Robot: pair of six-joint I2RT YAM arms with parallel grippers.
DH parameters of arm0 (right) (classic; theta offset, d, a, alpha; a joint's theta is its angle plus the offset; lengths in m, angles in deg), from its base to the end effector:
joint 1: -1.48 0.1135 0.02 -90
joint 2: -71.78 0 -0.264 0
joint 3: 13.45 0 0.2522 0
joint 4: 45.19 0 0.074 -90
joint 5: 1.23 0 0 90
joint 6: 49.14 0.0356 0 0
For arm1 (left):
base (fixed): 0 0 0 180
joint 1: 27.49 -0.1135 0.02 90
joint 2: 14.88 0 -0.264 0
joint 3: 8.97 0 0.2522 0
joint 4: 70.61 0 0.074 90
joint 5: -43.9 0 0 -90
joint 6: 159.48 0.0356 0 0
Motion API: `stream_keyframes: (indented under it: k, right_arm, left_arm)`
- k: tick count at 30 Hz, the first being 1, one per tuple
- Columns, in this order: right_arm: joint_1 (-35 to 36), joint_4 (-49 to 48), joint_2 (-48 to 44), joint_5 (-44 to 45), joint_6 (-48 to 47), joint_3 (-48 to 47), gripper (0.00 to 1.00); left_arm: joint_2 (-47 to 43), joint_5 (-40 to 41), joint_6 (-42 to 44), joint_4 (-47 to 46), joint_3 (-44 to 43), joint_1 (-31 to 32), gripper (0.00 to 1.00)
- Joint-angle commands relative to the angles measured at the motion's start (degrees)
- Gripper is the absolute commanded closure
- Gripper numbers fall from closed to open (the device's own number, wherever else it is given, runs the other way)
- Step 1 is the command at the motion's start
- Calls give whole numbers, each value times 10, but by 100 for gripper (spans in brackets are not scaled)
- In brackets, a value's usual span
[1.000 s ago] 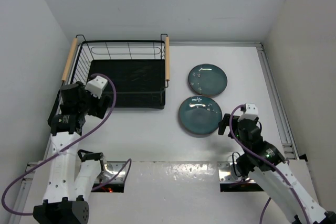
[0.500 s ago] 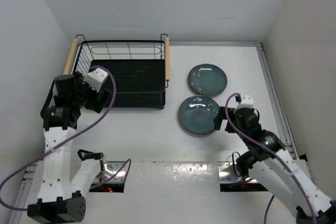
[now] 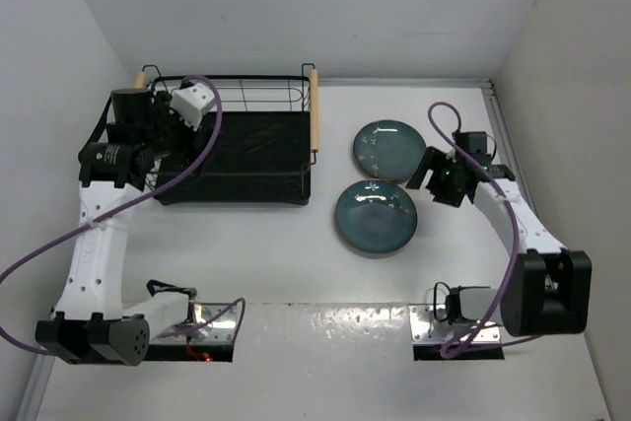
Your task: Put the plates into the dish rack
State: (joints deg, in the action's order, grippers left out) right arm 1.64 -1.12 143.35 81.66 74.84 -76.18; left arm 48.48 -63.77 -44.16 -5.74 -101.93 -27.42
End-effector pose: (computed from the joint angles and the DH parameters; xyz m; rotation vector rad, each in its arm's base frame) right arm 0.2517 0.0051 0.2380 0.6852 2.4352 0.3993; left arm 0.2090 -0.0111 0.4117 0.6405 2.0571 -0.0828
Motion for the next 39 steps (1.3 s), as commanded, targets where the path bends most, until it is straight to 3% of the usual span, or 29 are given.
stream_keyframes:
  k: [1,5,10,15,19,22,26,30,36,39]
  right_arm:
    - [2,-60,20,-74,-14,33,22]
    - [-35,-154,13,-91,-7,141,25]
    - [-44,-190,56,-111,-10,184,27]
    - [-47,-263,94,-146,6,209,38]
    - [-47,-287,107,-168,9,221,53]
    - [-60,-321,113,-186,21,251,58]
    - [-71,-358,125,-221,25,273,85]
    - [-76,-358,121,-230,9,279,100]
    - [-86,-316,65,-256,-42,260,100]
    - [-84,-234,10,-258,-81,223,100]
  left_arm:
    - [18,-18,-17,-8,-36,7,0]
    - [49,-12,-22,-8,-55,12,0]
    - [82,-12,-27,-8,-76,12,0]
    - [103,-24,-33,-8,-104,18,0]
    - [108,-24,-33,-2,-104,18,0]
    - [114,-24,-38,-2,-104,18,0]
    - [114,-29,-38,3,-104,23,0]
    - [114,-34,-33,8,-104,23,0]
    - [114,-34,-27,8,-104,41,0]
    - [114,-34,-20,8,-104,48,1]
